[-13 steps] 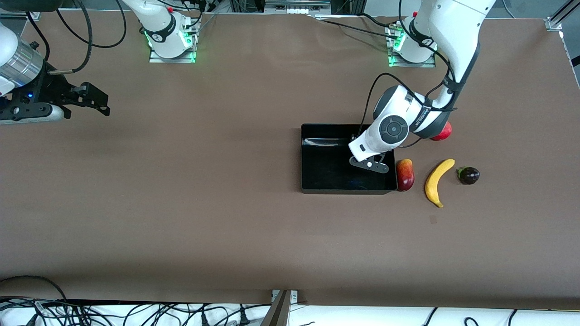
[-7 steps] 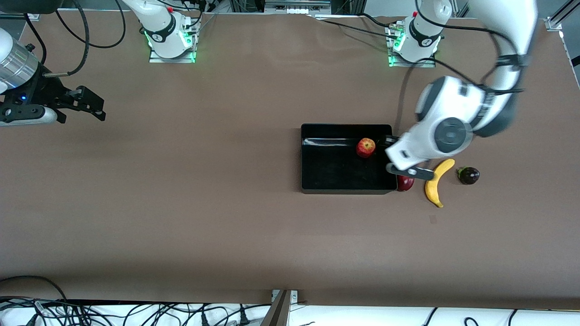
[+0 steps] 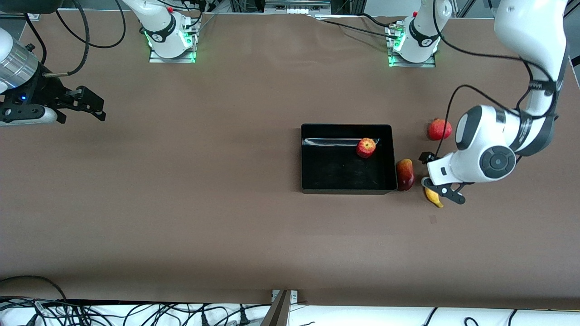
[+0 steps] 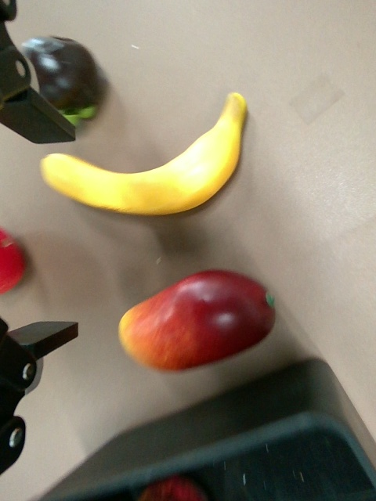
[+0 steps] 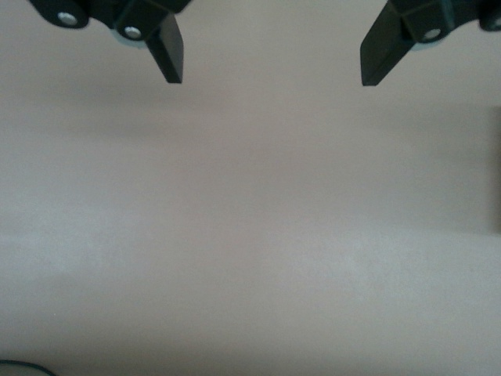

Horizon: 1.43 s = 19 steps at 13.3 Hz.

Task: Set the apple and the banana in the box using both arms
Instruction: 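Move the left gripper to the yellow banana and grasp it, then carry the banana into the box and open the left gripper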

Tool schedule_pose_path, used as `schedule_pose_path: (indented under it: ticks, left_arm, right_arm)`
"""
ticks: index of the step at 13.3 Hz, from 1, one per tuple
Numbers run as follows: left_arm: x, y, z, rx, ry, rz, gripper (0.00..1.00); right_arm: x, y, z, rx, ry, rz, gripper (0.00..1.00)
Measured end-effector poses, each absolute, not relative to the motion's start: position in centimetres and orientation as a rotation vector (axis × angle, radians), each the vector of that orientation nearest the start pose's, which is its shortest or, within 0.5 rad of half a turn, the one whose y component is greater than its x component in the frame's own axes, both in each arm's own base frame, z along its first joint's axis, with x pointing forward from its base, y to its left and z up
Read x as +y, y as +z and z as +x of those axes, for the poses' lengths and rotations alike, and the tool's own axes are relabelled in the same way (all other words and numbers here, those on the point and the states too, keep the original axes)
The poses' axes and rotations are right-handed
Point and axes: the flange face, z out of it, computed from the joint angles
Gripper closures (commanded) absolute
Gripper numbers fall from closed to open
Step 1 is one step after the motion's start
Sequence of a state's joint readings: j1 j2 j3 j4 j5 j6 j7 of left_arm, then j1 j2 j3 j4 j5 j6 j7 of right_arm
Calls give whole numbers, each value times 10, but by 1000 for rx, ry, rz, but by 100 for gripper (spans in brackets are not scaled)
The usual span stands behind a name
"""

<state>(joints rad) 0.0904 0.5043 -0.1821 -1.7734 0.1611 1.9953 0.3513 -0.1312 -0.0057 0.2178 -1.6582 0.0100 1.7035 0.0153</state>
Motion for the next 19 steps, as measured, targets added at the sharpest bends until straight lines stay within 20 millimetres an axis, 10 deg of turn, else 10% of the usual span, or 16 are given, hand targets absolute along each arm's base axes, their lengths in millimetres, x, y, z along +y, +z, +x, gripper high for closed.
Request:
schedule_pose_path:
  ticks: [2, 6, 8, 12, 17, 19]
  left_arm:
    - [-26, 225, 617, 824, 406, -3013, 5]
    - [-4, 189, 603, 794, 398, -3043, 81]
    - [2, 185, 602, 789, 401, -3049, 98]
    - [0, 185, 603, 792, 404, -3049, 100]
    - [-18, 286, 626, 751, 513, -3014, 100]
    - [-65, 330, 627, 693, 546, -3014, 100]
  right_arm:
    - [50, 598, 561, -110, -79, -3127, 0]
    - [50, 598, 561, -110, -80, -3127, 0]
    - [50, 598, 561, -110, -81, -3127, 0]
    - [50, 598, 561, -110, -82, -3127, 0]
    - [50, 598, 562, -110, -83, -3127, 0]
    - [50, 598, 562, -111, -83, -3127, 0]
